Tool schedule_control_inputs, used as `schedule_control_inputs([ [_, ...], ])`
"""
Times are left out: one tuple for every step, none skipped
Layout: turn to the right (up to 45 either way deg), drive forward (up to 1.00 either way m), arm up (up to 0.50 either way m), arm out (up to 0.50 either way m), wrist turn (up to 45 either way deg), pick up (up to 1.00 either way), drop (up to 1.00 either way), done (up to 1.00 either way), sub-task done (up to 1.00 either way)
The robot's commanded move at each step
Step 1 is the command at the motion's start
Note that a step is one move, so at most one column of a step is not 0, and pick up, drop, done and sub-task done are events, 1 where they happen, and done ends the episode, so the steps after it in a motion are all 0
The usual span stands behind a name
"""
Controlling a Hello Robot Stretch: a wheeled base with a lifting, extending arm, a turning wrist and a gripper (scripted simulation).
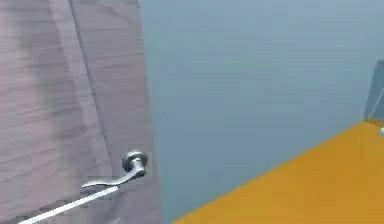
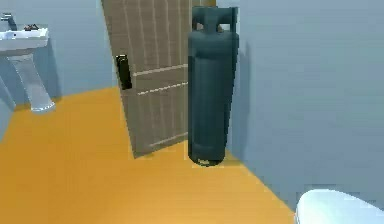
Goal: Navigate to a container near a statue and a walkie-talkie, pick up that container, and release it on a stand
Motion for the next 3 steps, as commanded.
schedule_control_inputs([
  [-45.0, 0.00, 0.00, 0.00, 0.0, 0.00, 0.00, 0.00, 0.00],
  [-45.0, 0.00, 0.00, 0.00, 0.0, 0.00, 0.00, 0.00, 0.00],
  [-12.0, 0.00, 0.00, 0.00, 0.0, 0.00, 0.00, 0.00, 0.00],
])
